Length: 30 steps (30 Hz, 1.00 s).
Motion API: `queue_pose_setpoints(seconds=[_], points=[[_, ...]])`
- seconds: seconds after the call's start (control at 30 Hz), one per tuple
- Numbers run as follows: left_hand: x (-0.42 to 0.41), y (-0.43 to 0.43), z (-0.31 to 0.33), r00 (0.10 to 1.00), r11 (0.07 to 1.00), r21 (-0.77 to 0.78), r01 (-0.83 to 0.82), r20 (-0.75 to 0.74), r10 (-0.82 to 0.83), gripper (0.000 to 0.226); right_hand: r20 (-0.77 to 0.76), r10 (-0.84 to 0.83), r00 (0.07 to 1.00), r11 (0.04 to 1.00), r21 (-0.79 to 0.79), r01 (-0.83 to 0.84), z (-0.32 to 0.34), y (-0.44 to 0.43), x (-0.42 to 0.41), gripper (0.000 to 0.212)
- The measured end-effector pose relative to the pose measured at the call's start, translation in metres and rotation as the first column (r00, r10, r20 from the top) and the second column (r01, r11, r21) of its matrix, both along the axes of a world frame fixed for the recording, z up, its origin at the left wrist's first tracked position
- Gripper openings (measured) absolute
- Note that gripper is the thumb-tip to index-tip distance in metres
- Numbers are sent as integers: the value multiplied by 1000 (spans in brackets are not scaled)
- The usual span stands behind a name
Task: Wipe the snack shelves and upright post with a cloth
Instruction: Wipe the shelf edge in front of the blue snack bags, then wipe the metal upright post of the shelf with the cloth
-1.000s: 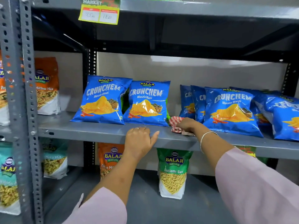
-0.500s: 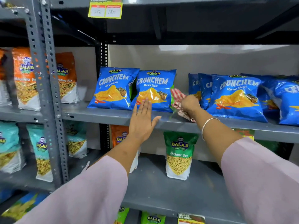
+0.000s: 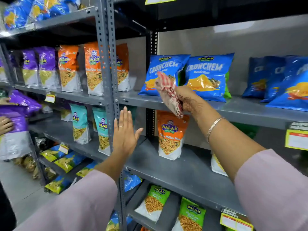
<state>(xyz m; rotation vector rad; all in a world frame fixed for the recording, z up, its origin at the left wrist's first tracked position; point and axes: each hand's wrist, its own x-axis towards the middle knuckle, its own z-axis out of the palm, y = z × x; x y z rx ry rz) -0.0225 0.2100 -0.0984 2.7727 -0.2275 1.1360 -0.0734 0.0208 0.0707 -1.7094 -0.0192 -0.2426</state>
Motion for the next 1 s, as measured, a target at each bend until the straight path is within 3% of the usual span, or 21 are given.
queue_pose_setpoints(seconds=[0.13,0.2,0.33,0.37,0.5,0.57,0.67,0.87,0.93,1.0], points=[[18,48,-33,998,998,37,-57,6,57,80,-214,102,972,945,-284,-162,-31,30,25,35],[35,65,-41,998,997,52,-60,24,59,77,-266,40,963,897,-415,-152,-56,47,45,32],[81,84,-36,995,995,92,-41,99,32,76,-283,-146,948,854,-520,-24,-119,76,97,23],[94,88,-31,992,995,103,-19,124,6,75,-276,-180,944,863,-506,17,-137,81,109,25],[147,102,-14,963,985,122,125,225,-150,74,-328,-115,938,992,-86,92,-192,104,132,43],[169,105,-11,934,973,109,206,276,-228,73,-417,-148,897,989,-43,143,-222,109,145,41],[195,105,-9,895,955,107,277,332,-297,69,-488,-334,807,942,-195,272,-258,113,164,36],[225,98,-19,820,929,86,360,445,-359,78,-525,-473,708,880,-322,349,-322,112,196,37],[227,98,-21,797,916,88,392,464,-386,86,-509,-517,688,839,-463,287,-349,115,208,63],[228,98,-20,790,910,83,406,469,-395,86,-415,-547,727,698,-705,123,-358,125,216,92]])
